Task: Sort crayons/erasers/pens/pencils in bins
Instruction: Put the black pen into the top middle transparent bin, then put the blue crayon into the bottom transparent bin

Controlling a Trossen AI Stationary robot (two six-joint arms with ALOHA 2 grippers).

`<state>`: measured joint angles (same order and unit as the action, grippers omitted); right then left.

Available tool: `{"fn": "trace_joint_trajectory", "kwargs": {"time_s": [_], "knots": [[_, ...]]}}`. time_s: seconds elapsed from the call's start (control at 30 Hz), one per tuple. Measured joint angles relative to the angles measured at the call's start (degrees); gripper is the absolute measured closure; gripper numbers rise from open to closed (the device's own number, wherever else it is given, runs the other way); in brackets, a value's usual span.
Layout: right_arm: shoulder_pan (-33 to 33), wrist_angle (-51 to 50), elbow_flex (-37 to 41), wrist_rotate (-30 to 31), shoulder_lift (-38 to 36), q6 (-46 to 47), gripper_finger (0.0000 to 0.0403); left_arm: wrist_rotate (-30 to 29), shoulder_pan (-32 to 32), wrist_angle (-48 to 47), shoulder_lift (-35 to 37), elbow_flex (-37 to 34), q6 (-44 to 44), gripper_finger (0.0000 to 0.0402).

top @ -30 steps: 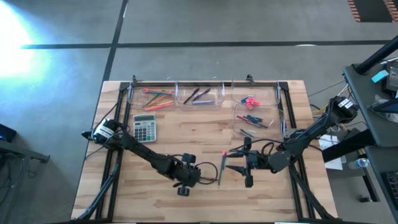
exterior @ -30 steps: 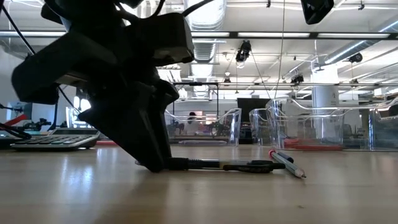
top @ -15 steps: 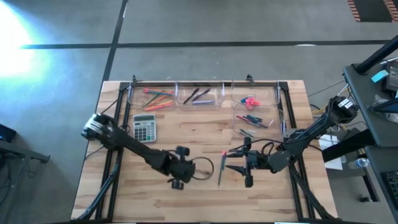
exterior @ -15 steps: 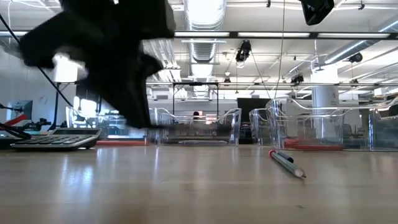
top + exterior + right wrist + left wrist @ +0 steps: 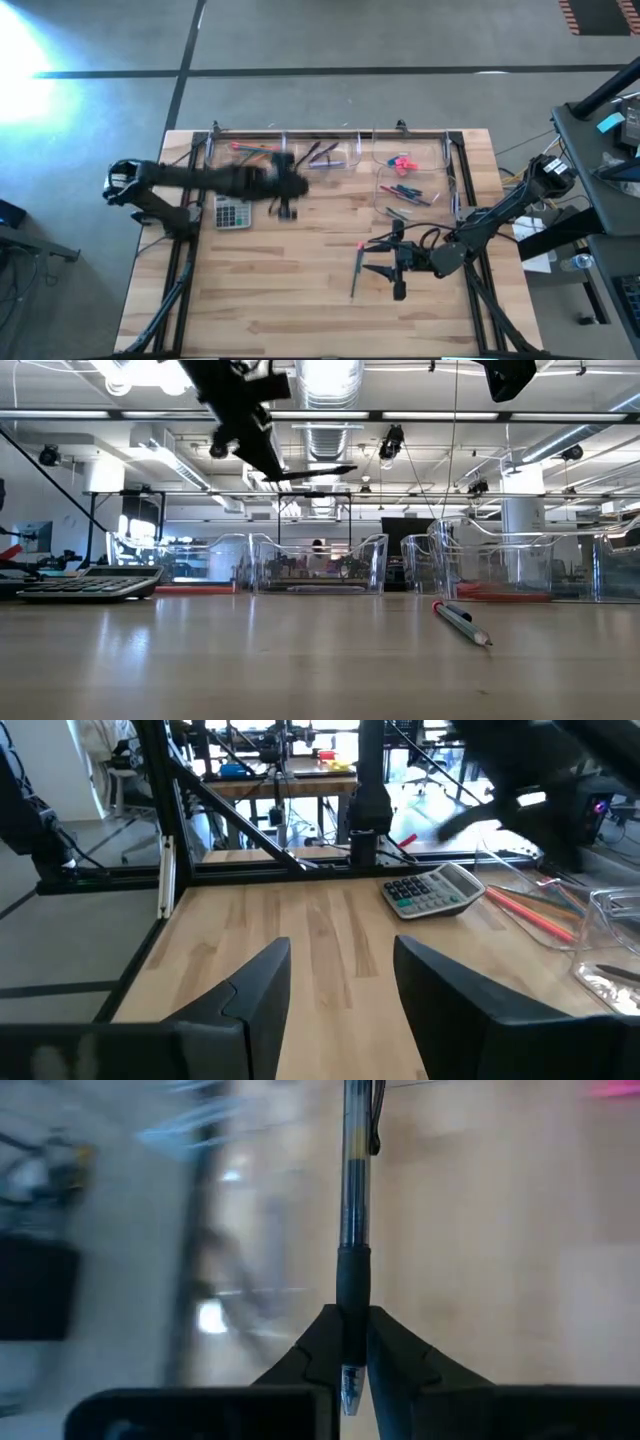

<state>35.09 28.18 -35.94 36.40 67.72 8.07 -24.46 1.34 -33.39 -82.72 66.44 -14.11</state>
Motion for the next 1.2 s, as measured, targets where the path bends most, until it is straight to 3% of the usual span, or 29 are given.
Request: {"fn": "trace_joint_trajectory", "kwargs": {"time_s": [0.07,0.27,0.4,0.67,0.83,1.03,1.2], "knots": [[-0.07,-0.01,0.0,0.03,0.0,-0.11,0.0234,1.71,7.13,3.32,0.11,0.19,-6.22,0.039],[-0.45,0.45,0.0,0.27,0.0,-0.12,0.0234,18.53,25.77,9.34,-4.8,2.17,-11.04,0.0389],[-0.67,0.86,0.0,0.32,0.0,-0.14,0.0234,20.82,31.89,9.05,-10.4,4.41,-13.4,0.0385],[-0.9,0.24,0.0,1.2,0.0,-0.11,0.0234,23.46,32.86,9.38,-17.7,7.32,-15.32,0.0377],[-0.9,-1.22,0.0,1.19,0.0,0.93,0.0234,23.42,32.8,8.55,-18.55,7.38,-14.61,0.0328],[-0.9,-1.71,0.02,1.27,0.0,1.43,0.0234,23.52,32.66,7.07,-15.69,7.99,-12.53,0.0254],[-0.9,-1.78,0.03,1.99,0.0,2.71,0.0234,24.11,32.24,7.23,-8.12,8.32,-8.19,0.0224]]}}
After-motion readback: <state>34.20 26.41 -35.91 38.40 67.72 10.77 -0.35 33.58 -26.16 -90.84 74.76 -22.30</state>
